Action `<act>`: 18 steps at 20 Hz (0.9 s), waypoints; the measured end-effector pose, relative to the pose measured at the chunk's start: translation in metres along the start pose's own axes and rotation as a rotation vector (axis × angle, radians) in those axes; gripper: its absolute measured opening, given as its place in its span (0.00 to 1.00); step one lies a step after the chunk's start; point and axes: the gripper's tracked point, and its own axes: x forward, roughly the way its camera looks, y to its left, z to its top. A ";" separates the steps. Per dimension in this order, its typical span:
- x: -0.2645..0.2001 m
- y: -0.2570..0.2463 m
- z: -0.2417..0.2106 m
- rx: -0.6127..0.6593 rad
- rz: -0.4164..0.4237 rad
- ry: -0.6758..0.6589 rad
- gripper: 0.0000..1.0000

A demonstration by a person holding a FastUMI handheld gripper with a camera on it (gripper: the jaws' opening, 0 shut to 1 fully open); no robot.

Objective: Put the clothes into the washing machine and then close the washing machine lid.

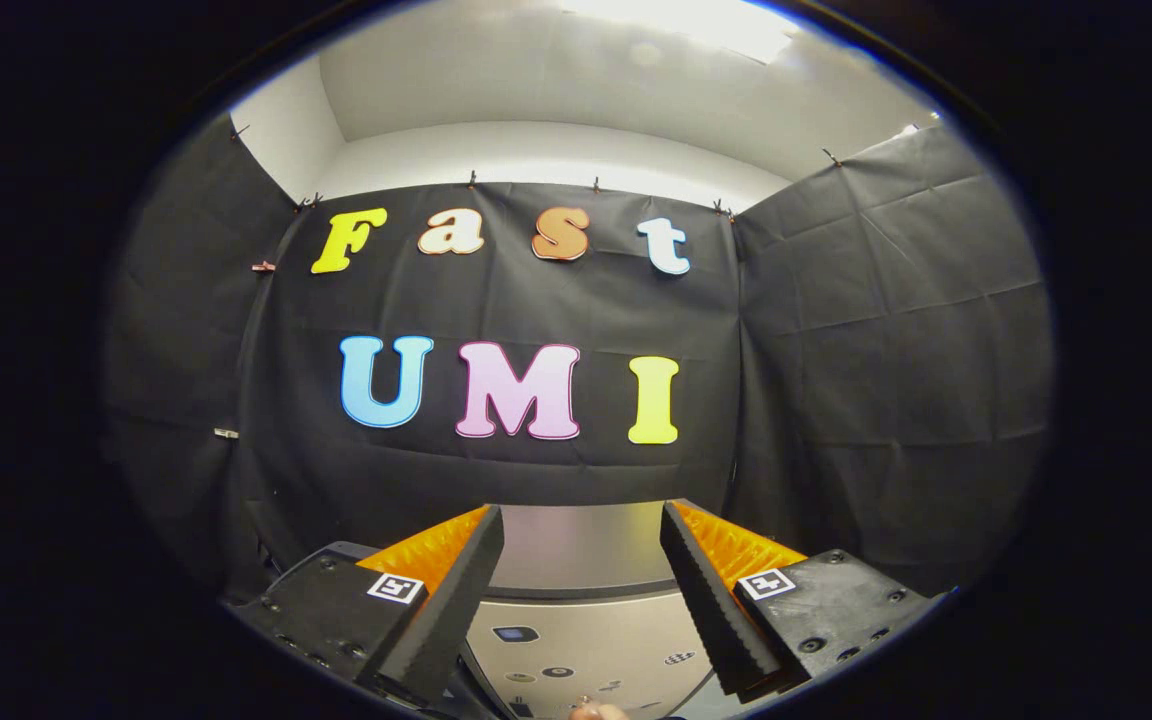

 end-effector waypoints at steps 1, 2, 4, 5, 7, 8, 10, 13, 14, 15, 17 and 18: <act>0.001 0.001 0.000 -0.003 0.003 -0.001 0.98; 0.001 0.003 -0.001 -0.002 0.007 -0.001 0.98; 0.002 0.005 -0.003 0.002 0.012 0.004 0.98; 0.004 0.005 -0.004 0.004 0.012 0.007 0.98; 0.005 0.005 -0.005 0.008 0.007 0.010 0.98; 0.005 0.004 -0.006 0.007 0.005 0.010 0.98; 0.007 0.006 -0.005 0.007 0.007 0.008 0.98; 0.006 0.007 -0.004 0.005 0.011 0.000 0.98; 0.006 0.007 -0.004 0.004 0.012 -0.001 0.98; 0.006 0.008 -0.004 0.004 0.013 -0.002 0.98; 0.007 0.009 -0.003 0.004 0.014 -0.003 0.98; 0.008 0.010 -0.003 0.004 0.016 -0.003 0.98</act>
